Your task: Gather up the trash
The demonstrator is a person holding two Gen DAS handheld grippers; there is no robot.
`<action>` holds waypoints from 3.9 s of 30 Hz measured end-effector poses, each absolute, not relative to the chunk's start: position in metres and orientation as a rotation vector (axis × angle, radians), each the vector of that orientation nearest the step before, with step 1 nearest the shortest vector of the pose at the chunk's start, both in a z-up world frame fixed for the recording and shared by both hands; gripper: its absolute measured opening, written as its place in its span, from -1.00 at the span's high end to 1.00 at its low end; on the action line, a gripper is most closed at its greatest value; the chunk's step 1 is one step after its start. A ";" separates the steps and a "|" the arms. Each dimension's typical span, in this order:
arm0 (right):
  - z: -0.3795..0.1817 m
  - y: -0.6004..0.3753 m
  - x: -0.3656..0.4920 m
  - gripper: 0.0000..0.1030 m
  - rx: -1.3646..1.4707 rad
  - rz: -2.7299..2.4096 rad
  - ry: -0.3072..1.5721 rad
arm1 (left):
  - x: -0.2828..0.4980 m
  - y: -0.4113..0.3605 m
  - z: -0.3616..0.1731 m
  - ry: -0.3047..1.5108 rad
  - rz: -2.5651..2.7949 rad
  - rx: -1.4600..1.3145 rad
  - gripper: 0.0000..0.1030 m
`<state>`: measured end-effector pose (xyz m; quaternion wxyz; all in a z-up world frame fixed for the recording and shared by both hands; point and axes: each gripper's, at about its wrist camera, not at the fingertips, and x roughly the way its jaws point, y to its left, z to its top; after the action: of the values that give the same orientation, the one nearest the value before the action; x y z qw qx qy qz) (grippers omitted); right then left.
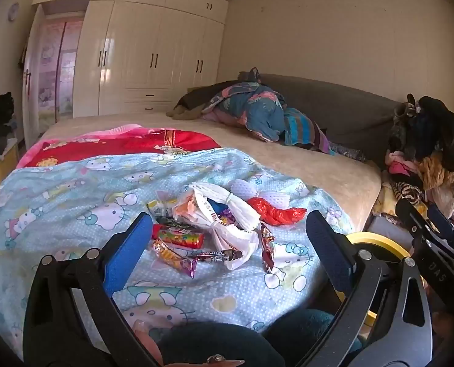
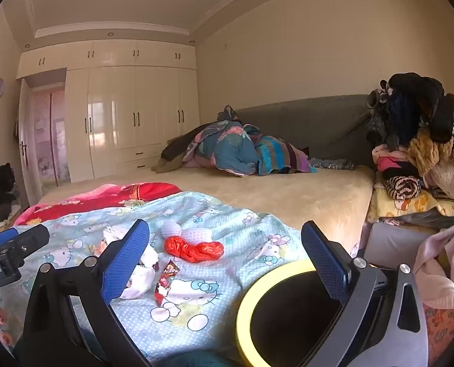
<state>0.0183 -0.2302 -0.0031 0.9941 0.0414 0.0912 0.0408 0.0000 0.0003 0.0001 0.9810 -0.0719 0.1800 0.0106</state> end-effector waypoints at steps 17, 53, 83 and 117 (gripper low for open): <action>-0.005 -0.230 0.019 -0.88 0.067 0.090 0.184 | -0.003 -0.001 0.001 0.359 0.022 -0.134 -0.80; -0.002 -0.230 0.018 -0.88 0.062 0.093 0.182 | -0.005 -0.004 0.003 0.350 0.025 -0.125 -0.80; 0.004 -0.193 0.048 -0.88 0.033 0.269 0.226 | 0.001 0.050 0.015 0.362 0.135 -0.236 -0.79; -0.047 -0.095 0.201 -0.40 -0.158 0.518 0.610 | 0.102 0.122 -0.080 0.707 -0.008 -0.341 -0.28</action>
<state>0.2013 -0.0950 -0.0474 0.9179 -0.0768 0.2968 0.2520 0.1023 0.1215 -0.0799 0.9239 -0.1661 0.3447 -0.0037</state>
